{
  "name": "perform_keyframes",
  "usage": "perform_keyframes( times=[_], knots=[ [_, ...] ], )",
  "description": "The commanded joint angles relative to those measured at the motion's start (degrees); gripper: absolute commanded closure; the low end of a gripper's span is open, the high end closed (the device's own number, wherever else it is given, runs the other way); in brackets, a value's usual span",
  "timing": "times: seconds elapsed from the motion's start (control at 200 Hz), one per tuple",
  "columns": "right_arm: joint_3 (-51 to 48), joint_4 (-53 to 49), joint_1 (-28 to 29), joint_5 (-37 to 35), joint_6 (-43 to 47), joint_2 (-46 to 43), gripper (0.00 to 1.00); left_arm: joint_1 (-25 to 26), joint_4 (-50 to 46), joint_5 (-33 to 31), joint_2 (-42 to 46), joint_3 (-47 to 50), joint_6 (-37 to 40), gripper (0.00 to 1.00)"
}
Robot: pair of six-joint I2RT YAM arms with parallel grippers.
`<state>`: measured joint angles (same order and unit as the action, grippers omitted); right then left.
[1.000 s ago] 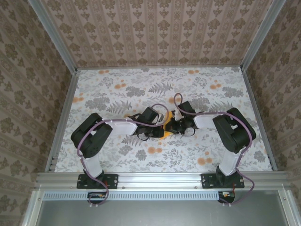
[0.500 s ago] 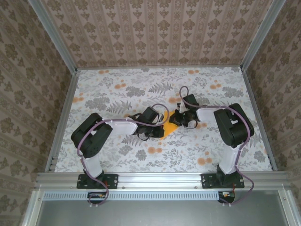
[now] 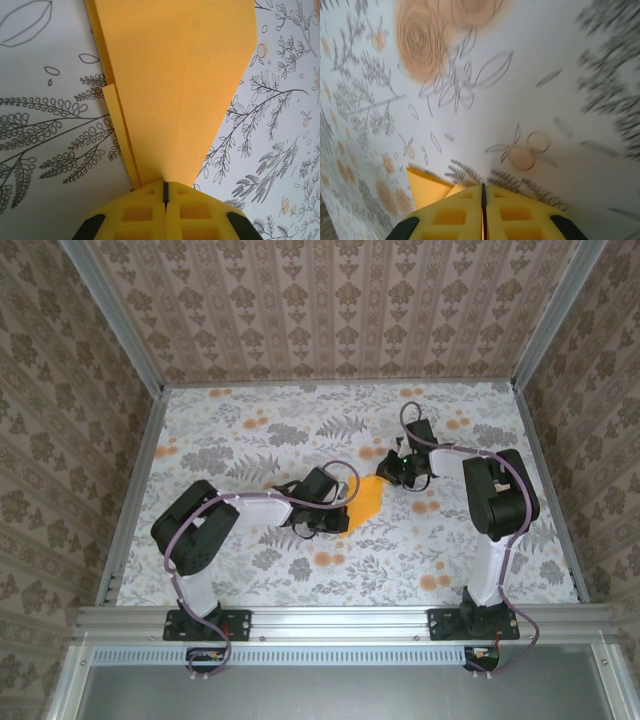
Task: Fold a paper plane with a square sheet of paper (pick it up from the middle)
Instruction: Fourth fold the wing at the center of the table, then turn over the paper at the center of the table.
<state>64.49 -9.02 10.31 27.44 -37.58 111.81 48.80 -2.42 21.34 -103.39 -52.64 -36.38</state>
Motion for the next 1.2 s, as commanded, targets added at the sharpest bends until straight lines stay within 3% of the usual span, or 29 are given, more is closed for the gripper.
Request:
perform_keyframes(
  times=[0.0,0.03,0.24,0.525,0.835,1.195],
  knots=[
    [0.5,-3.2,-0.2,-2.0,0.8,-3.8,0.86,1.0,-7.3,-0.2,-0.8,0.0,0.4,1.00],
    [-0.2,-3.4,-0.1,-2.0,0.3,-5.3,0.83,0.9,-7.1,-0.5,-0.2,-0.8,0.4,1.00],
    [-9.2,-1.7,1.3,-0.5,-3.9,-15.0,0.56,0.3,-5.7,-6.1,6.0,-4.1,-1.5,0.72],
    [-16.2,1.4,7.0,0.0,-9.2,-17.4,0.50,-2.7,-5.0,-14.3,10.5,-1.0,-5.6,0.36],
    [-15.8,6.0,9.9,-1.8,-15.8,-13.7,0.52,-4.9,-4.0,-11.0,9.2,0.6,-7.5,0.33],
    [-17.4,13.0,10.2,-3.8,-21.0,-12.3,0.54,-5.0,-1.4,-3.8,3.0,-1.2,-7.6,0.37]
  ],
)
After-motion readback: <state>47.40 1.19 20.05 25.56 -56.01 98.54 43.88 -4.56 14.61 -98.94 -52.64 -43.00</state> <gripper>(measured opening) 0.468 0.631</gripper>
